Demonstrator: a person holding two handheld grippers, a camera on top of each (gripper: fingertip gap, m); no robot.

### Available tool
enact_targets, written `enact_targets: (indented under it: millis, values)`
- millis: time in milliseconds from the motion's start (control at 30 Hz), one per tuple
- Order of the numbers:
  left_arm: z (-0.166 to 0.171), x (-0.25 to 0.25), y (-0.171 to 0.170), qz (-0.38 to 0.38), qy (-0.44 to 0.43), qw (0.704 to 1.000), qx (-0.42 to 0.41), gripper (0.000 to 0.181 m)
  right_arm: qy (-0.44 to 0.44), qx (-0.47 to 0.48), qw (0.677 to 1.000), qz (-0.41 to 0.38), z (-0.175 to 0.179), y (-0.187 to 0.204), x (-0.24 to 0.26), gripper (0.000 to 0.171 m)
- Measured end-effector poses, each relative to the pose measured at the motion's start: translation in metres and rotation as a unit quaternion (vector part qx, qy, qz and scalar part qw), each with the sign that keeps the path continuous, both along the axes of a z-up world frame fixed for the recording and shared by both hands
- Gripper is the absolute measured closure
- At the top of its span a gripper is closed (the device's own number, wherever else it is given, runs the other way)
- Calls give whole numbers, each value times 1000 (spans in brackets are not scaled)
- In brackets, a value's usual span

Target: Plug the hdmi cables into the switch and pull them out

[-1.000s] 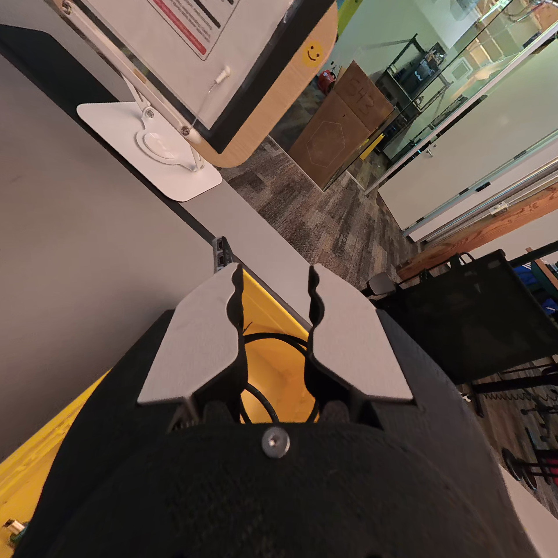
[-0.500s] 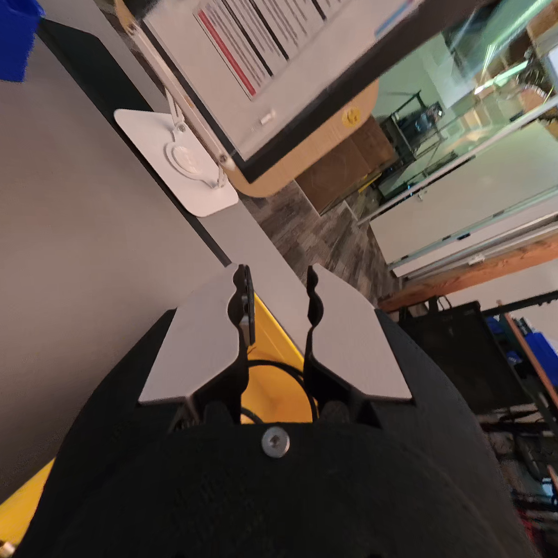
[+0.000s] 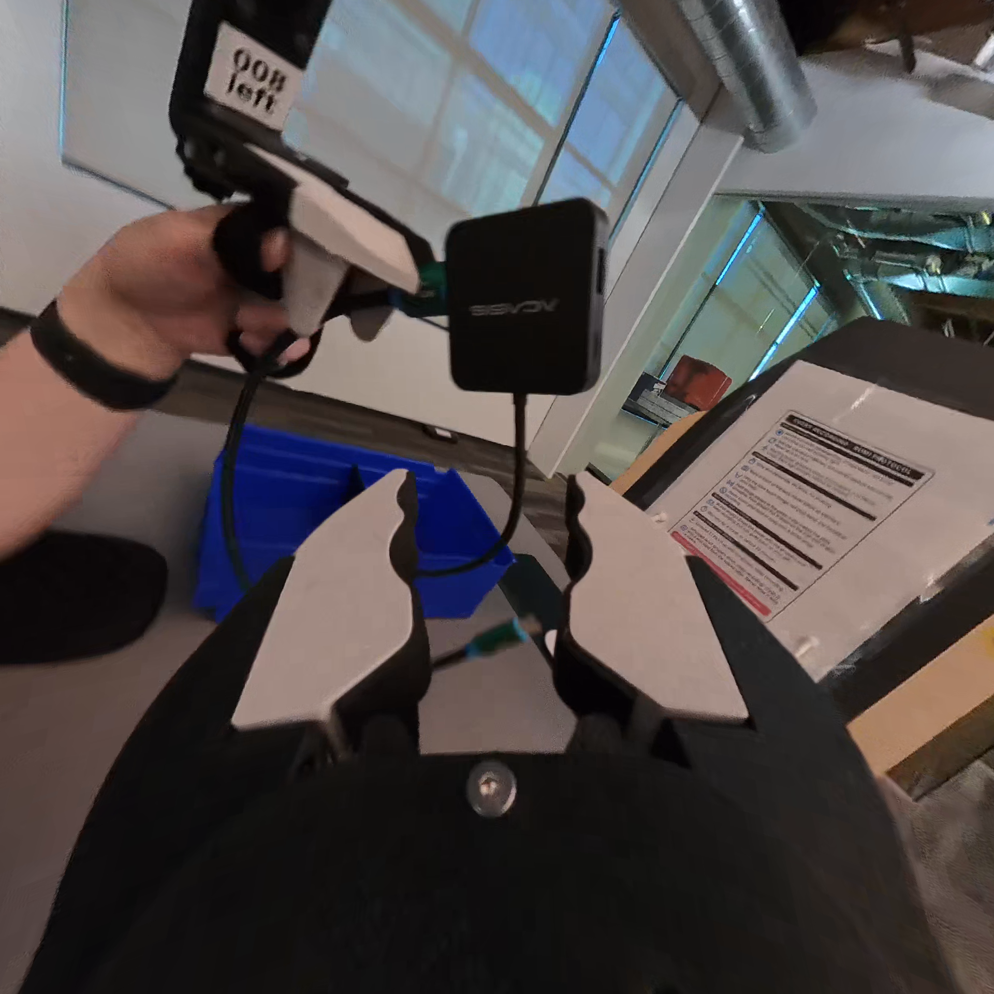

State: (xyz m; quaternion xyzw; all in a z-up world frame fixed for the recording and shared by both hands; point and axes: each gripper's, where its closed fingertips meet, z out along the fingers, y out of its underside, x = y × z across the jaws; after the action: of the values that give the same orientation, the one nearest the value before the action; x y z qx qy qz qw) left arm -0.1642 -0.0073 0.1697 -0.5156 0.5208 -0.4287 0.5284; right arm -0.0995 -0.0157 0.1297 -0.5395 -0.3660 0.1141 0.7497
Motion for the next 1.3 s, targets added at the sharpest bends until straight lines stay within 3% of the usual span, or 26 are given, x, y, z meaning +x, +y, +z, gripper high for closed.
enact_targets:
  millis: [100,233,300,433,533,667,733,867,933,1200,1300]
  values:
    - [1,15,-22,-56,-14,998,-22,172,3,33,999,-19,8,-3,10,130]
    - [-5,32,-32,-100,-21,993,-65,172,-64,103,988,-94,15,-6,17,143]
    - [-7,39,-32,-108,-27,990,-81,172,-98,123,978,-136,14,-5,22,164]
    - [-13,45,-34,-129,-28,986,-105,171,-113,89,979,-143,16,-6,31,166]
    - [-13,46,-35,-140,-32,982,-119,141,-171,72,972,-146,10,-9,38,166]
    - [-26,56,-34,-134,-10,985,-104,121,-263,52,952,-144,-5,-14,36,166]
    - [-39,65,-39,-148,17,983,-104,126,-305,50,940,-143,-13,-16,34,166]
    - [-60,76,-54,-196,61,971,-120,159,-362,50,922,-127,-28,-19,27,166]
    - [-67,84,-47,-182,64,972,-137,167,-372,46,918,-134,-32,-15,29,166]
    - [-56,83,-4,-158,-20,945,-286,168,-296,129,921,-217,-6,5,40,155]
    - [-49,74,6,-167,-55,922,-344,168,-270,167,927,-200,6,-7,27,147]
